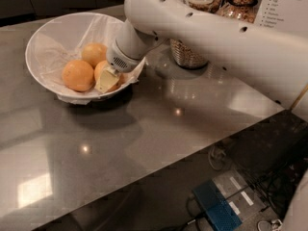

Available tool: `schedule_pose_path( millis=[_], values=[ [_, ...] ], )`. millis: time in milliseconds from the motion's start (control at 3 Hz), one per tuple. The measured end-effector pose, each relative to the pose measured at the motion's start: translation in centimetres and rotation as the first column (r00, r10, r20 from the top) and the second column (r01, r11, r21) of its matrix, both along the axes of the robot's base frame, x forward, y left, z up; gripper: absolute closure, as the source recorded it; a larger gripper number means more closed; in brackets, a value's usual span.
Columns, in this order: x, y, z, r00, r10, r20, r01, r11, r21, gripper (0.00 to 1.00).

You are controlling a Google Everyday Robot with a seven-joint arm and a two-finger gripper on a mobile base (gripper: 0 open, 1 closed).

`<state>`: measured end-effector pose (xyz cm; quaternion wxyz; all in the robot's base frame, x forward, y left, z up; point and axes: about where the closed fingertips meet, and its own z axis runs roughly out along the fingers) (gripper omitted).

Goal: Pick orange from white bowl

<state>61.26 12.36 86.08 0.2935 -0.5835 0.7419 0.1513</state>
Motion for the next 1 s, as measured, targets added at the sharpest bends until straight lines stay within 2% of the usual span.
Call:
schedule_pose_path(
  millis=[333,667,1000],
  values=[
    [0.5,-1.0,2.3,0.9987,0.008,0.050,-0.009,1.000,0.012,1.00],
    [1.4,-3.0,6.2,0.9886,0.007,0.150,-0.010,1.000,0.021,1.00],
    [2.8,-5.3,8.6,0.9807,0.040,0.191,-0.060,0.993,0.099,1.00]
  ],
)
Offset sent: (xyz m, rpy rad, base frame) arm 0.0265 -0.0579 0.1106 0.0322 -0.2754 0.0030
